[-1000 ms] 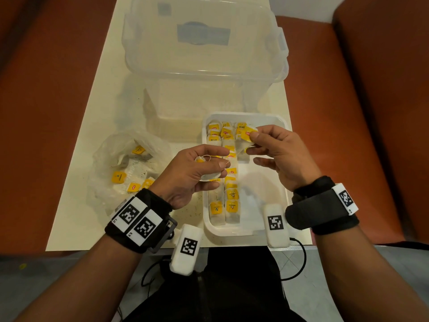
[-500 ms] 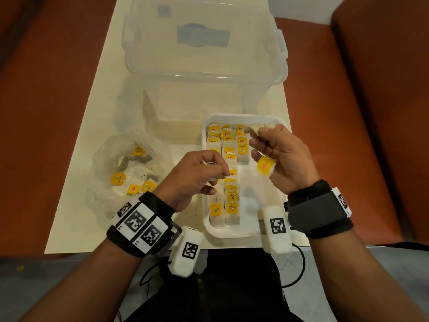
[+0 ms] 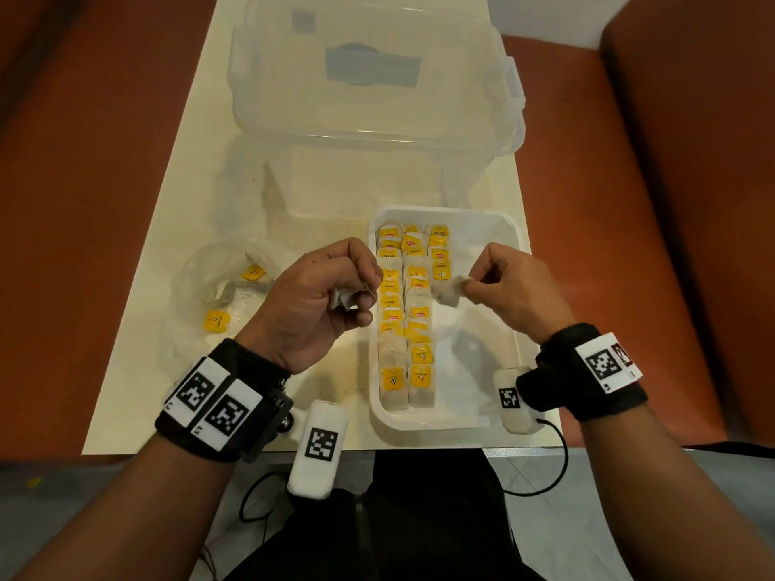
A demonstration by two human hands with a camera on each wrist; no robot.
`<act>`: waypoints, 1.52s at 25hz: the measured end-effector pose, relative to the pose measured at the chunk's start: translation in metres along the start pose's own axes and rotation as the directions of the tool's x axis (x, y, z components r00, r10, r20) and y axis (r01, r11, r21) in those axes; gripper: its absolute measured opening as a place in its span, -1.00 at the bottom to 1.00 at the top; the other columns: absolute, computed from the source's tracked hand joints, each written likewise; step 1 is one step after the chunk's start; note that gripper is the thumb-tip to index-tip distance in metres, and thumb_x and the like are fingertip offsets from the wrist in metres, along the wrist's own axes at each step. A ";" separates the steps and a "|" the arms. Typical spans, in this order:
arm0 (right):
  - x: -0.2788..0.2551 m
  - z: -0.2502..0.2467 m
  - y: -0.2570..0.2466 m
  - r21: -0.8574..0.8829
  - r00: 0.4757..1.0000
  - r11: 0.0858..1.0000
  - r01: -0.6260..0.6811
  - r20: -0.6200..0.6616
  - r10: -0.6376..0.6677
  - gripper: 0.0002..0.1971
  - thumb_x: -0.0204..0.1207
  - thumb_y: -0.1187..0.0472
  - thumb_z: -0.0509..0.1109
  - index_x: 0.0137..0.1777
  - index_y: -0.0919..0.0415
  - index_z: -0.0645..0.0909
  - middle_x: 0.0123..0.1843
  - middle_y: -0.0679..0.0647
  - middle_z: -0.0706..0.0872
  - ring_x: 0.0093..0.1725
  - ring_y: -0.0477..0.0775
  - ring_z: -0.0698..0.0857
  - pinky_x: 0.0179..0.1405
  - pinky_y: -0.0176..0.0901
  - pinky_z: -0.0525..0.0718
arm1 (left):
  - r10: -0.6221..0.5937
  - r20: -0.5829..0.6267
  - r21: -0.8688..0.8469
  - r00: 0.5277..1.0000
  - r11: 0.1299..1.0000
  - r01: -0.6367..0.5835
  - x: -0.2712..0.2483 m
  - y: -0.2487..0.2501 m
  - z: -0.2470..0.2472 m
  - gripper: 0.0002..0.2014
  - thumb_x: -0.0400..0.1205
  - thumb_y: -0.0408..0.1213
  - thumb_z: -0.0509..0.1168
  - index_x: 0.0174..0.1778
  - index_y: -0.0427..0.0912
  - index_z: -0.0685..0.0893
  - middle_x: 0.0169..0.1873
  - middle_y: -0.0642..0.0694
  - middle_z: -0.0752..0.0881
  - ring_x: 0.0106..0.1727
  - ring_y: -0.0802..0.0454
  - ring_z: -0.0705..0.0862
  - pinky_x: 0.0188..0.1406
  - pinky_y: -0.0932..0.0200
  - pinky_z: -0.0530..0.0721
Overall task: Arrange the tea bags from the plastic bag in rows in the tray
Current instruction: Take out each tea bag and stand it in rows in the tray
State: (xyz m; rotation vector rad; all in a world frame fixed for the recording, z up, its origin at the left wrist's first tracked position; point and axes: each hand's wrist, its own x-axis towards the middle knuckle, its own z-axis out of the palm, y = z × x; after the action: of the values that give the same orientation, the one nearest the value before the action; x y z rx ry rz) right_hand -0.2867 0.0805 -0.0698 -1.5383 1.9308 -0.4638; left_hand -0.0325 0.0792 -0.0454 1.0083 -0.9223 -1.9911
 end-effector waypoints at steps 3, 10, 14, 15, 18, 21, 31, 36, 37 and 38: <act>0.010 0.005 0.011 -0.163 0.996 0.986 0.020 0.088 -0.005 -0.87 0.48 0.14 0.54 -0.21 -0.04 0.64 -0.25 -0.14 0.73 -0.21 -0.02 0.70 -0.20 -0.04 0.65 | -0.010 -0.016 -0.024 1.000 1.000 0.010 -0.001 -0.003 -0.002 -0.79 0.36 -0.43 0.16 -0.47 -0.06 0.61 -0.37 -0.04 0.58 -0.44 0.10 0.48 -0.47 0.25 0.49; 0.031 0.021 0.033 -0.225 0.981 0.974 0.019 0.192 0.025 -0.88 0.51 0.13 0.54 -0.16 -0.16 0.71 -0.18 -0.16 0.75 -0.13 -0.03 0.69 -0.30 -0.20 0.50 | -0.020 -0.006 -0.008 1.000 1.000 0.020 -0.001 -0.006 -0.001 -0.78 0.37 -0.43 0.17 -0.46 -0.05 0.64 -0.36 -0.05 0.58 -0.46 0.12 0.50 -0.48 0.24 0.51; 0.044 0.028 0.035 -0.181 0.982 0.983 0.017 0.187 0.018 -0.94 0.53 0.14 0.54 -0.10 -0.07 0.74 -0.13 -0.08 0.76 -0.06 0.02 0.71 -0.18 -0.17 0.56 | -0.035 -0.004 -0.007 0.999 0.999 0.035 0.000 -0.007 0.001 -0.78 0.38 -0.43 0.18 -0.46 -0.05 0.63 -0.35 -0.05 0.59 -0.45 0.11 0.50 -0.48 0.25 0.51; 0.048 0.029 0.036 -0.160 0.984 0.987 0.006 0.174 0.023 -0.93 0.52 0.14 0.56 -0.11 -0.06 0.73 -0.14 -0.09 0.76 -0.07 0.03 0.73 -0.14 -0.15 0.61 | -0.038 -0.005 -0.003 0.999 0.999 0.038 0.001 -0.007 0.001 -0.78 0.37 -0.42 0.18 -0.46 -0.05 0.63 -0.34 -0.05 0.58 -0.45 0.12 0.50 -0.48 0.25 0.51; 0.057 0.033 0.036 -0.102 0.991 0.994 -0.029 0.128 0.042 -0.85 0.47 0.15 0.60 -0.18 -0.05 0.67 -0.19 -0.10 0.74 -0.10 0.04 0.76 -0.04 -0.03 0.71 | -0.043 -0.004 -0.003 0.999 0.999 0.043 0.001 -0.008 0.002 -0.79 0.37 -0.43 0.18 -0.46 -0.05 0.63 -0.34 -0.06 0.58 -0.44 0.11 0.50 -0.48 0.25 0.52; 0.061 0.035 0.037 -0.082 0.991 0.996 -0.046 0.118 0.055 -0.84 0.46 0.15 0.60 -0.18 -0.04 0.66 -0.21 -0.10 0.76 -0.15 0.00 0.76 -0.01 0.03 0.75 | -0.047 -0.007 -0.012 0.999 0.999 0.047 0.001 -0.008 0.002 -0.79 0.37 -0.43 0.18 -0.46 -0.06 0.63 -0.34 -0.05 0.58 -0.45 0.12 0.50 -0.48 0.26 0.52; 0.065 0.042 0.045 0.050 0.992 0.992 -0.117 0.048 0.114 -0.85 0.45 0.12 0.60 -0.16 -0.01 0.66 -0.19 -0.02 0.82 -0.18 0.07 0.82 0.03 0.17 0.80 | -0.063 0.017 -0.002 0.998 0.998 0.063 0.003 -0.012 0.006 -0.79 0.36 -0.44 0.18 -0.46 -0.05 0.63 -0.34 -0.03 0.60 -0.44 0.11 0.48 -0.48 0.25 0.51; 0.061 0.038 0.043 0.180 0.990 0.978 -0.102 -0.075 0.117 -0.90 0.51 0.05 0.53 -0.17 -0.04 0.65 -0.12 -0.07 0.78 -0.06 0.09 0.78 0.07 0.21 0.77 | -0.054 0.019 -0.003 0.998 0.999 0.054 0.004 -0.011 0.008 -0.78 0.37 -0.44 0.18 -0.46 -0.06 0.64 -0.33 -0.04 0.60 -0.44 0.11 0.49 -0.48 0.24 0.51; 0.059 0.036 0.043 0.227 0.985 0.968 -0.106 -0.110 0.133 -0.90 0.52 0.04 0.51 -0.16 -0.04 0.65 -0.11 -0.08 0.77 -0.05 0.08 0.77 0.08 0.23 0.77 | -0.052 0.019 -0.002 0.998 0.999 0.052 0.004 -0.011 0.008 -0.78 0.37 -0.44 0.18 -0.46 -0.06 0.64 -0.33 -0.04 0.60 -0.44 0.11 0.49 -0.48 0.24 0.51; 0.057 0.033 0.042 0.265 0.978 0.958 -0.109 -0.141 0.150 -0.91 0.53 0.04 0.49 -0.15 -0.03 0.65 -0.10 -0.09 0.77 -0.04 0.07 0.76 0.09 0.24 0.77 | -0.051 0.017 -0.001 0.999 0.999 0.051 0.004 -0.011 0.008 -0.78 0.37 -0.44 0.18 -0.45 -0.06 0.64 -0.33 -0.04 0.60 -0.44 0.11 0.49 -0.48 0.24 0.52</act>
State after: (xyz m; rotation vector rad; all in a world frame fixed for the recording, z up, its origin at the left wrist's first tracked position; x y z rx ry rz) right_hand -0.3038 0.0407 -0.1347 -1.2327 1.9876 -0.7671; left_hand -0.0439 0.0836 -0.0519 1.0251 -0.9121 -2.0451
